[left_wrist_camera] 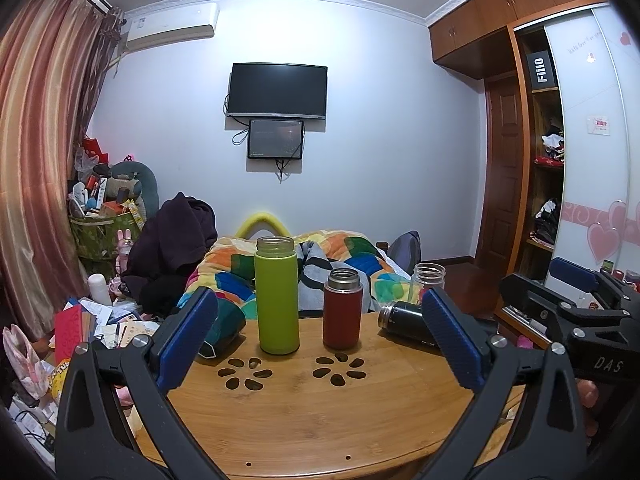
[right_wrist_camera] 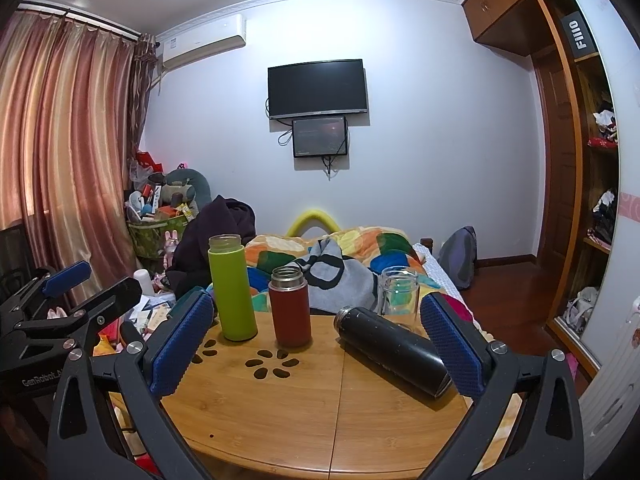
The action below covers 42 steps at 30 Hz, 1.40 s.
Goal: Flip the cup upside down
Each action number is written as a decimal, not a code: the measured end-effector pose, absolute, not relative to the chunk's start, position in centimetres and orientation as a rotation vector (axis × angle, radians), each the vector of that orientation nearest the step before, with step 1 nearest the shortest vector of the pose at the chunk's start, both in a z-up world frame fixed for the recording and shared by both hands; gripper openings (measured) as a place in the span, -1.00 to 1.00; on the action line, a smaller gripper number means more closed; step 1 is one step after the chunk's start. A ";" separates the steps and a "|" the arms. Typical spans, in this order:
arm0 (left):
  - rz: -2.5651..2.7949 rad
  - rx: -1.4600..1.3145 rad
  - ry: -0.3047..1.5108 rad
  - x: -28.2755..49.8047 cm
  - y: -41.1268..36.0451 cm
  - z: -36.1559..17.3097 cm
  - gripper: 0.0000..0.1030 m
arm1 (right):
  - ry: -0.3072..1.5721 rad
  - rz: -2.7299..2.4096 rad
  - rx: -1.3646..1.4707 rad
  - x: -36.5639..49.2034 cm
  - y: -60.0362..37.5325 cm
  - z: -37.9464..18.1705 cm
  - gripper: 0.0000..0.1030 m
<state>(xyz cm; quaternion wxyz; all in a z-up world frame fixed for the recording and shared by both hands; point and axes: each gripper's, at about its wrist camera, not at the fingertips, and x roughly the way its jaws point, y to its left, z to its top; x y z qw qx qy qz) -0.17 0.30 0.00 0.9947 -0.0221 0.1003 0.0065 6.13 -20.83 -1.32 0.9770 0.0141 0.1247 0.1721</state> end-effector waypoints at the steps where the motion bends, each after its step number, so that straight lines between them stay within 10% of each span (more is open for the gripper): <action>1: 0.014 -0.044 0.201 -0.2 0.3 0.0 1.00 | 0.252 0.346 0.031 6.2 -20.9 -1.4 1.00; 42: 0.006 -0.043 0.203 -0.3 0.3 0.0 1.00 | 0.252 0.349 0.037 6.3 -21.0 -1.2 1.00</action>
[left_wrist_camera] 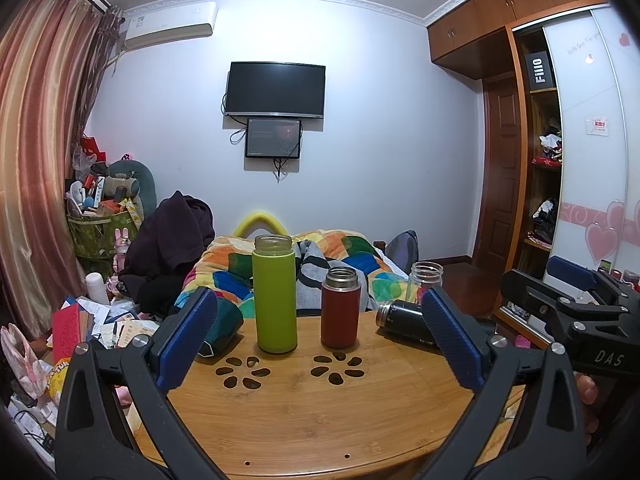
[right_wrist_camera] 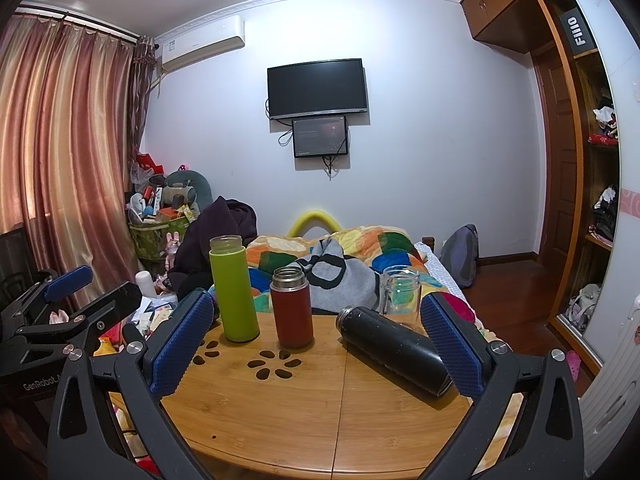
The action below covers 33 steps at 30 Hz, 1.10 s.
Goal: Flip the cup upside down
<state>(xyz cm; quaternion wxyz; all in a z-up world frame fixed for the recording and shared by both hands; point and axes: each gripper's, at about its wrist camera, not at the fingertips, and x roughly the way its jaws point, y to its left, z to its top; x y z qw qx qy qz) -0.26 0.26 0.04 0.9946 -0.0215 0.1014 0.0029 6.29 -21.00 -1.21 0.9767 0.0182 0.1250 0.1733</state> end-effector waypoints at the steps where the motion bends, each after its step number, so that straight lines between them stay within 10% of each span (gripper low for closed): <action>1: 0.005 -0.044 0.205 -0.2 0.3 0.0 1.00 | 0.252 0.350 0.036 6.3 -20.9 -1.2 1.00; 17: 0.049 -0.042 0.340 5.6 4.3 -2.3 1.00 | 0.319 0.343 0.034 9.0 -20.7 -3.0 1.00; 33: 0.067 -0.101 0.840 24.1 16.3 -11.5 1.00 | 0.451 0.309 0.026 14.1 -21.3 -6.8 1.00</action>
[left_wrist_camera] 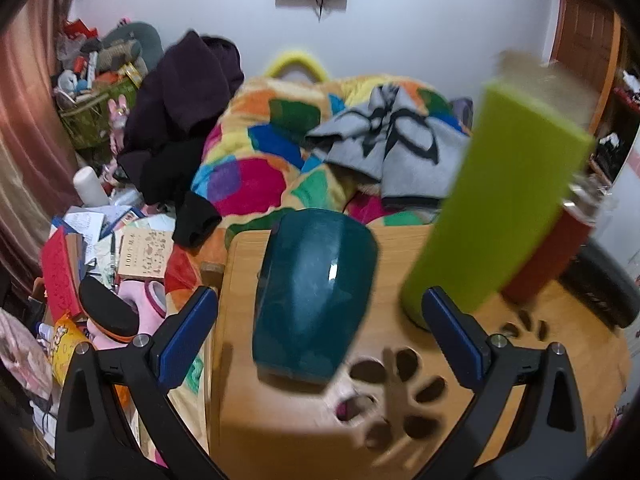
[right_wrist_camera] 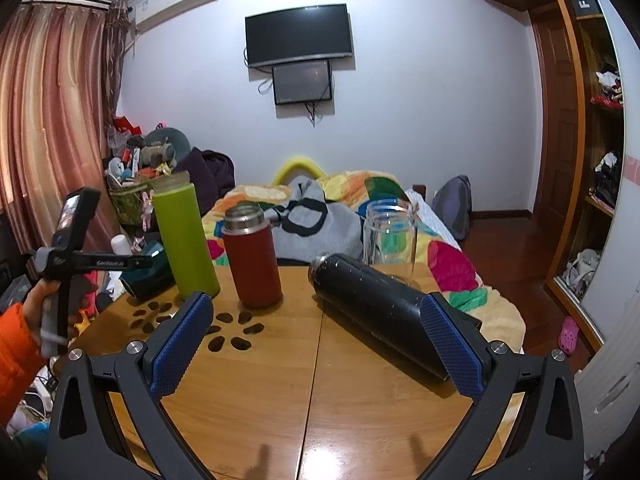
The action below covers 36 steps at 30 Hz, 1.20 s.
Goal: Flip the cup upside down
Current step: 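Move the left gripper to the teal hexagonal cup lying on its side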
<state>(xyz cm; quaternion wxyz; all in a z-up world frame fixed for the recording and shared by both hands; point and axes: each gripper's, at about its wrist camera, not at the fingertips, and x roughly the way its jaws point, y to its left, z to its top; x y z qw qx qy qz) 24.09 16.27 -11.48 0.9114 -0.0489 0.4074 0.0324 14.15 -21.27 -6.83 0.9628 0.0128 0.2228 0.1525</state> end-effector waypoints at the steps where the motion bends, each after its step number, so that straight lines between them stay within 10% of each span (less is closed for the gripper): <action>1: 0.058 -0.107 0.856 24.6 16.4 -11.8 1.00 | 0.458 0.309 0.024 14.3 -21.2 -7.0 1.00; 6: 0.025 -0.130 0.930 26.6 16.6 -13.5 0.47 | 0.481 0.305 0.012 14.9 -21.1 -7.8 1.00; 36: -0.379 0.074 0.919 13.9 -1.4 -12.3 0.45 | 0.512 0.358 0.006 12.8 -21.3 -9.0 1.00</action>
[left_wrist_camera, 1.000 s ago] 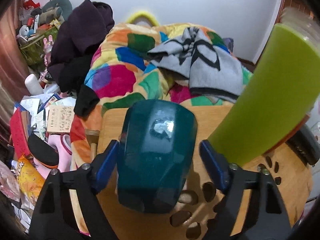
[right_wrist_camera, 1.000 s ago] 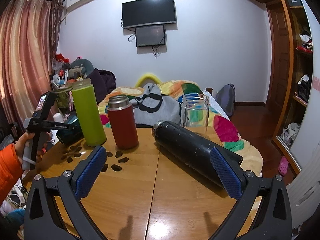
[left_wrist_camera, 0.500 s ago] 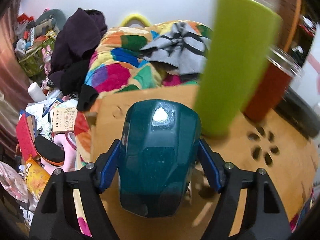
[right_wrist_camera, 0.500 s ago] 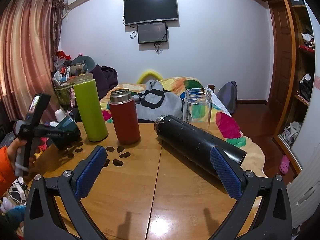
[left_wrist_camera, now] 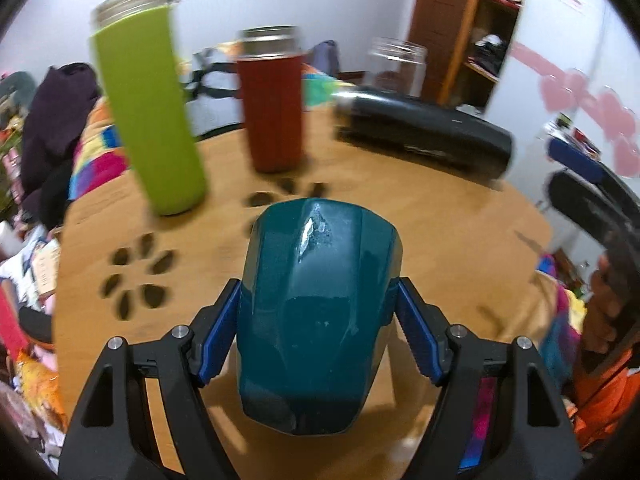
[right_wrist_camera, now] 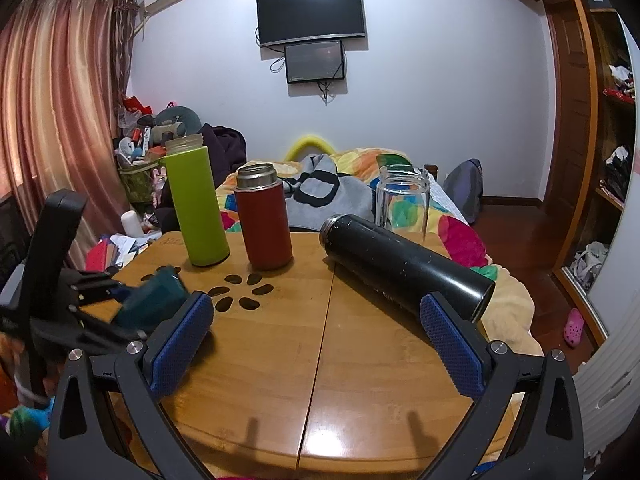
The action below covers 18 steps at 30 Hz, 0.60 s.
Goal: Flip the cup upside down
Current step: 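Move the left gripper to the teal hexagonal cup lying on its side, then close the left gripper on the teal cup and lift it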
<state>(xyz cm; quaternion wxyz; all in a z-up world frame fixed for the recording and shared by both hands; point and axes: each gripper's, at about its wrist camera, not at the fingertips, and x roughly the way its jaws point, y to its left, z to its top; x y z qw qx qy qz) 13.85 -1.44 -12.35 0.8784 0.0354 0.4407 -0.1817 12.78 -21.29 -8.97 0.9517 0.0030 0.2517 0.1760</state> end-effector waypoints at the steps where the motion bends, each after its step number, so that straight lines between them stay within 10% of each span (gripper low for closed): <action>1: -0.384 0.075 0.919 13.9 -2.1 -12.3 0.45 | 0.513 0.359 0.009 12.7 -21.4 -9.0 1.00; 18: -0.356 0.029 0.892 13.7 -5.2 -12.5 0.45 | 0.547 0.357 0.035 12.8 -22.2 -10.0 1.00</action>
